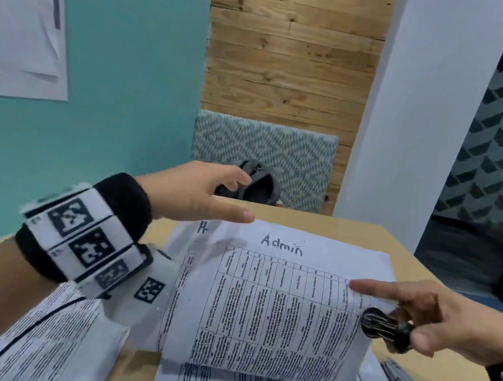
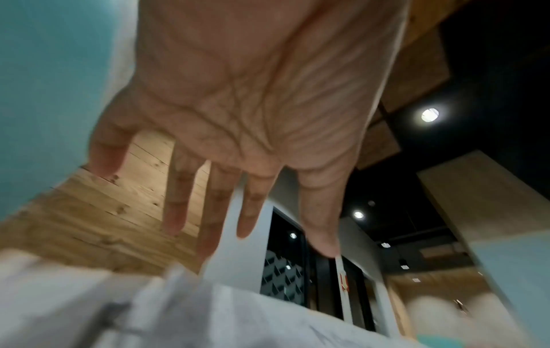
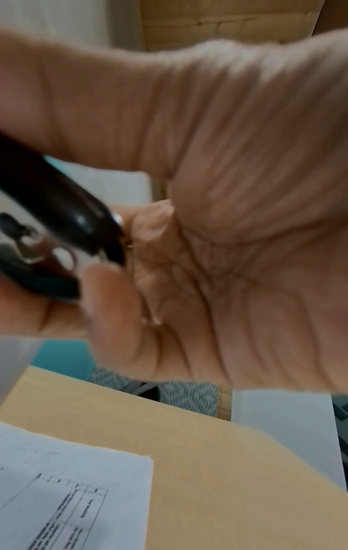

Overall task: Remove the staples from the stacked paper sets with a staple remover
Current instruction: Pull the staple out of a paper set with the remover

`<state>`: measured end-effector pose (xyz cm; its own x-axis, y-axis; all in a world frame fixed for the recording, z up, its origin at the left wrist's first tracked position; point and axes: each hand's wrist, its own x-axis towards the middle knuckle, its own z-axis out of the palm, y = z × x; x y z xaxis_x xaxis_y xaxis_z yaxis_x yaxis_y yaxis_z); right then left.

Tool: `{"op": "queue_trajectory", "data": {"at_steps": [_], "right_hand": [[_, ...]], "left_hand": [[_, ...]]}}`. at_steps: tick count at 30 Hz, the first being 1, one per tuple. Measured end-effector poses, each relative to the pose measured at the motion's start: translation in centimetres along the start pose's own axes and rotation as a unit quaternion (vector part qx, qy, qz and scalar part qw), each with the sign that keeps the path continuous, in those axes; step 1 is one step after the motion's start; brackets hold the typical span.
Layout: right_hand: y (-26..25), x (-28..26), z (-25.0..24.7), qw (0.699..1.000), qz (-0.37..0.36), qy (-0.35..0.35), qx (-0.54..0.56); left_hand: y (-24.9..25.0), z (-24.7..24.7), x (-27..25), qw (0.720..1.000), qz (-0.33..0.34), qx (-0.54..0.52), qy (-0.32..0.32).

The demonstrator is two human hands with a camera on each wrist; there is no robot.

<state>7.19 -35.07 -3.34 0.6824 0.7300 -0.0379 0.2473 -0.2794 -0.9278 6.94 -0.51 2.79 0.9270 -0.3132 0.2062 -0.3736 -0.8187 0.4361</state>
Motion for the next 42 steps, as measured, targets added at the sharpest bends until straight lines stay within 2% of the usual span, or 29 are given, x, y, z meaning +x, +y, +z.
{"op": "queue_trajectory", "data": {"at_steps": [1,3,7,9,10,12,14,18,22,25,27,33,42], "right_hand": [[0.0,0.0,-0.1,1.0,0.007,-0.003,-0.005],[-0.2,0.0,-0.1,1.0,0.02,-0.011,-0.006],[-0.7,-0.1,-0.3,0.998,0.048,-0.001,-0.029],[-1.7,-0.6,-0.7,0.997,0.045,0.05,-0.046],[-2.6,-0.7,-0.9,0.993,0.029,0.097,-0.065],[-4.5,-0.6,-1.2,0.972,-0.021,0.204,-0.117],[-6.3,0.2,-0.6,0.947,-0.073,0.267,-0.161],[-8.4,3.2,3.6,0.932,-0.098,0.213,-0.278],[-7.6,6.4,7.3,0.842,-0.144,0.212,-0.475],[-6.5,6.9,8.1,0.787,-0.158,0.25,-0.541],[-6.3,6.9,7.9,0.787,-0.182,0.254,-0.531],[-5.5,7.0,7.5,0.789,-0.244,0.211,-0.522],[-5.3,7.2,7.1,0.789,-0.27,0.19,-0.518]], "left_hand": [[0.8,0.6,0.6,0.998,-0.007,0.041,-0.039],[1.6,1.7,1.6,0.994,-0.01,0.044,-0.103],[0.4,3.0,2.2,0.983,-0.013,-0.111,-0.146],[-0.2,3.5,2.1,0.976,-0.019,-0.155,-0.149],[-0.3,3.7,2.2,0.974,-0.023,-0.165,-0.151],[-0.4,4.0,2.3,0.972,-0.032,-0.181,-0.147],[-0.4,4.2,2.4,0.971,-0.043,-0.195,-0.128],[-0.5,4.8,2.4,0.966,-0.043,-0.221,-0.124],[-0.4,5.1,2.1,0.953,-0.025,-0.256,-0.159],[-0.3,4.8,1.7,0.946,-0.007,-0.28,-0.164],[-0.3,4.7,1.6,0.936,-0.003,-0.312,-0.163],[0.3,4.9,1.5,0.912,0.001,-0.375,-0.167],[0.4,5.3,1.5,0.916,-0.044,-0.364,-0.162]]}}
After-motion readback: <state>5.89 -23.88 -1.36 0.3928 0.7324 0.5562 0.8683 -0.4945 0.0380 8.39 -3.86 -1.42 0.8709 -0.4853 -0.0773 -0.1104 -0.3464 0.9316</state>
